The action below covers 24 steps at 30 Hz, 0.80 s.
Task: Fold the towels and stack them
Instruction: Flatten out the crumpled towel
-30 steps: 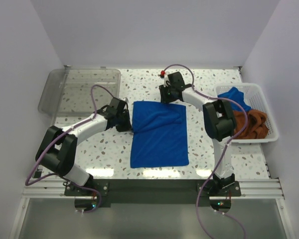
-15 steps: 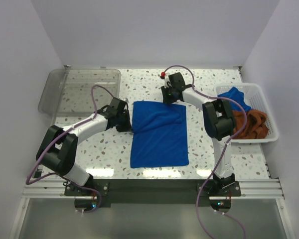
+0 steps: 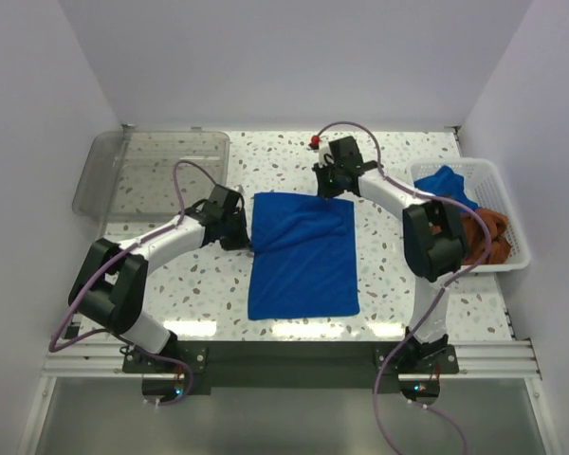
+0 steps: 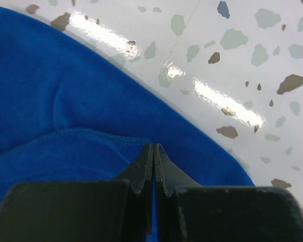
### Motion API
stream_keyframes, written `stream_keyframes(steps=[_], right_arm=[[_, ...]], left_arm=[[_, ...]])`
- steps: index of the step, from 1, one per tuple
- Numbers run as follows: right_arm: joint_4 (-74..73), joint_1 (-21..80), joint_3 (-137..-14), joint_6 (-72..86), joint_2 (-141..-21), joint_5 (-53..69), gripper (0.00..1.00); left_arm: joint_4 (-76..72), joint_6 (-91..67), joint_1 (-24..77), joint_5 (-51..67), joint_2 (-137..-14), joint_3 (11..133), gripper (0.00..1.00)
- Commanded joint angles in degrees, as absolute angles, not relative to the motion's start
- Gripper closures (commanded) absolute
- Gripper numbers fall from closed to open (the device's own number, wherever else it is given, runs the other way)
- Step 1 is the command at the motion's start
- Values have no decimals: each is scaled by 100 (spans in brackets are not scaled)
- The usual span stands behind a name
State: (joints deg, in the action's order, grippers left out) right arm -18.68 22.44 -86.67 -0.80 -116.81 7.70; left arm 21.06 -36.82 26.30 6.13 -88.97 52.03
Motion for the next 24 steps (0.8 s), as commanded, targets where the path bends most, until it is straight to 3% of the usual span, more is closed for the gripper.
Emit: stream_keyframes(steps=[1, 11, 21, 24], right_arm=[[-1872, 2224, -8360, -123, -10680, 931, 100], [-1854, 2399, -6313, 825, -9229, 1380, 100], [-1600, 2443, -4694, 1818, -8297, 879, 100], [-1503, 2443, -4492, 2214, -8157, 756, 90]], left_arm=[[2153, -3551, 2601, 431, -8798, 5449, 100], [2101, -3638, 2602, 518, -8587, 5098, 100], [1978, -3718, 2602, 545, -8394, 4746, 100], [1969, -3709, 2602, 571, -8376, 4694, 100]])
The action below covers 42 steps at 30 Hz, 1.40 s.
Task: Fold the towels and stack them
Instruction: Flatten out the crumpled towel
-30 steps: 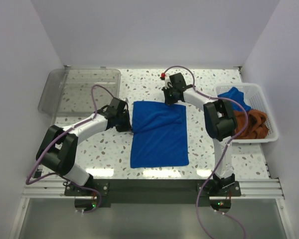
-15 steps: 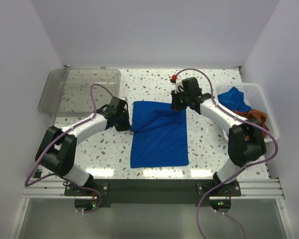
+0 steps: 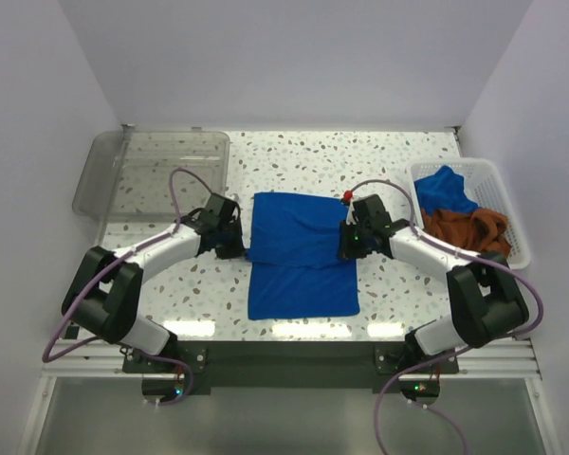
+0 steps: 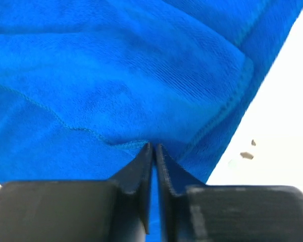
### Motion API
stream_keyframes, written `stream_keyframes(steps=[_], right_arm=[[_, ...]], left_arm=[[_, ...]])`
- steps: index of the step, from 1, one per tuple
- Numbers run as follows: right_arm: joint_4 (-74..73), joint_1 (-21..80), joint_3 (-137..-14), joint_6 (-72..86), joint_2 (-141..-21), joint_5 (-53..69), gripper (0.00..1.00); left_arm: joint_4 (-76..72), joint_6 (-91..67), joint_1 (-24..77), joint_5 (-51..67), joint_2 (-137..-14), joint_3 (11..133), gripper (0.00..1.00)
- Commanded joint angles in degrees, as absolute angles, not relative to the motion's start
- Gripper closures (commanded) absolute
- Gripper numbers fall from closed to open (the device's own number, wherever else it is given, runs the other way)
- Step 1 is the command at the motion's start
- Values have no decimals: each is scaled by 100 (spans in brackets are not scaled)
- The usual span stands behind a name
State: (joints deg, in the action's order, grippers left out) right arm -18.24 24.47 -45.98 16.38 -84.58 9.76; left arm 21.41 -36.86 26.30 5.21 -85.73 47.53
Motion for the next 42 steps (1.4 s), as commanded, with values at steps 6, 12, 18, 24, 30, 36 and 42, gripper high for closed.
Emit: stream_keyframes(steps=[6, 12, 18, 24, 30, 36, 42], right_arm=[[-1265, 2435, -4140, 3461, -7761, 282, 54], [-1387, 2435, -3815, 4657, -7427, -139, 50], [-1512, 2443, -3604, 5361, -7392, -123, 50], [-1327, 2443, -3595, 5792, -7611, -9, 49], [-1389, 2461, -3674, 5950, -7901, 131, 48], [-1450, 2487, -3674, 6012, -7919, 123, 54], [-1529, 2514, -3762, 5994, -7937, 176, 67]], left_arm=[[1960, -3718, 2601, 589, -8323, 4641, 100], [1951, -3718, 2602, 606, -8288, 4632, 100], [1907, -3718, 2602, 633, -8297, 4597, 100], [1898, -3709, 2602, 650, -8288, 4605, 100], [1890, -3735, 2610, 633, -8262, 4597, 100], [1881, -3726, 2610, 624, -8262, 4597, 100], [1898, -3718, 2610, 624, -8262, 4597, 100]])
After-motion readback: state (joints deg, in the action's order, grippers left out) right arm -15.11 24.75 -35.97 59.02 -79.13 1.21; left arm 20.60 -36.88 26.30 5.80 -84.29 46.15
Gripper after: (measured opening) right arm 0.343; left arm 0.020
